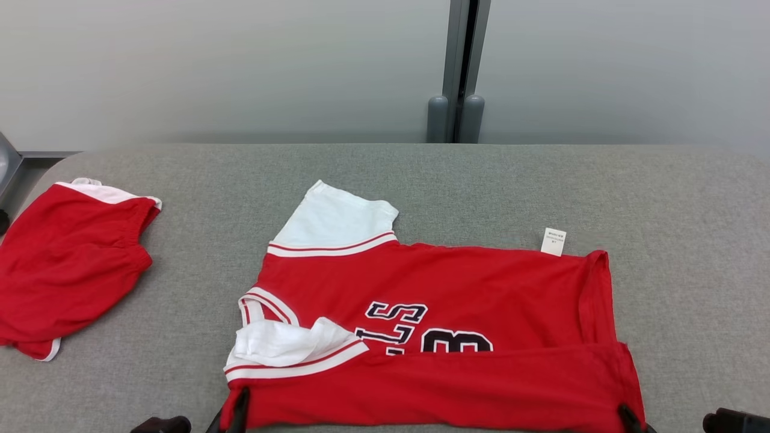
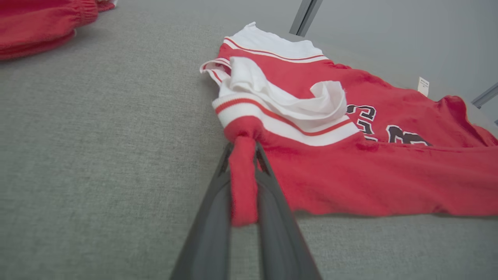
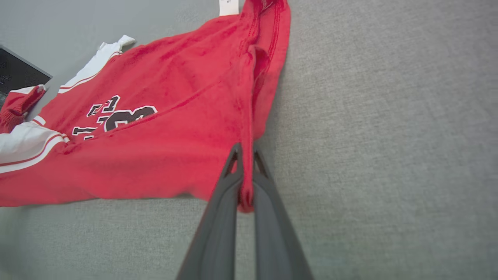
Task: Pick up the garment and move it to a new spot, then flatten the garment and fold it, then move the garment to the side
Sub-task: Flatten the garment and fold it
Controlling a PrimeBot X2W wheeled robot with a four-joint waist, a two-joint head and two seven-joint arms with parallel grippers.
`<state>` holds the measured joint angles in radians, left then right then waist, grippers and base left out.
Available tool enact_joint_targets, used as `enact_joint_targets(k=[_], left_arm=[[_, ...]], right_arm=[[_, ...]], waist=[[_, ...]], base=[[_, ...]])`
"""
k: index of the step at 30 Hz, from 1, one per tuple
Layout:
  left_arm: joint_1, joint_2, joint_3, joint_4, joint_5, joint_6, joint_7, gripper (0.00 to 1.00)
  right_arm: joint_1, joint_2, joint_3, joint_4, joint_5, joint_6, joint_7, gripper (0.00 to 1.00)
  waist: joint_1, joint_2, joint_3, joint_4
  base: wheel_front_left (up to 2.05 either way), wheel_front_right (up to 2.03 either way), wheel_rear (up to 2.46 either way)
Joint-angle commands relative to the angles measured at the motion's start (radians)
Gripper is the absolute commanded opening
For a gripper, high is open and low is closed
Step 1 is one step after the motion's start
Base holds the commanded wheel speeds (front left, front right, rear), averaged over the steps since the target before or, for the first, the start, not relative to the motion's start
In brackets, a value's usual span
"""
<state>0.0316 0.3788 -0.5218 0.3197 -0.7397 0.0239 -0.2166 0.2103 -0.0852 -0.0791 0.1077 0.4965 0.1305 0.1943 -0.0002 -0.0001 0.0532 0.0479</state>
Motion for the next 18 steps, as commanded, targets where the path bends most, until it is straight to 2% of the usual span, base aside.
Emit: enact_joint_targets(k=[1,6,7,8,9,18], left_arm=[[0.031,0.015,0.008,-0.042,-0.007,0.021,0.009,0.00],[0.085,0.025,-0.004,-0.109,-0.009,0.057,0.041,0.00],[0.088,0.024,-0.006,-0.114,-0.008,0.062,0.044,0.36],[0.093,0.022,-0.008,-0.116,-0.006,0.064,0.044,0.65],[0.098,0.020,-0.010,-0.115,-0.006,0.068,0.042,1.00],[0.057,0.014,0.035,-0.140,0.045,0.087,-0.031,1.00]], right_arm=[[0.039,0.002,-0.010,-0.041,-0.007,0.001,0.023,0.00],[0.101,0.014,-0.018,-0.094,-0.028,0.001,0.091,0.00],[0.102,0.017,-0.020,-0.100,-0.031,0.001,0.093,0.02],[0.101,0.020,-0.022,-0.102,-0.034,0.001,0.094,0.44],[0.101,0.024,-0.025,-0.098,-0.040,0.001,0.094,1.00],[0.026,0.032,-0.052,-0.125,-0.068,0.001,0.005,1.00]], waist=[[0.0002,0.0001,-0.001,0.002],[0.0002,0.0001,-0.005,0.005],[0.0002,0.0001,-0.006,0.003],[0.0002,0.0001,-0.008,0.001],[0.0002,0.0001,-0.009,-0.001],[0.0002,0.0001,-0.020,-0.020]], base=[[0.00,0.00,0.00],[0.00,0.00,0.00],[0.00,0.00,0.00],[0.00,0.00,0.00],[0.00,0.00,0.00],[0.00,0.00,0.00]])
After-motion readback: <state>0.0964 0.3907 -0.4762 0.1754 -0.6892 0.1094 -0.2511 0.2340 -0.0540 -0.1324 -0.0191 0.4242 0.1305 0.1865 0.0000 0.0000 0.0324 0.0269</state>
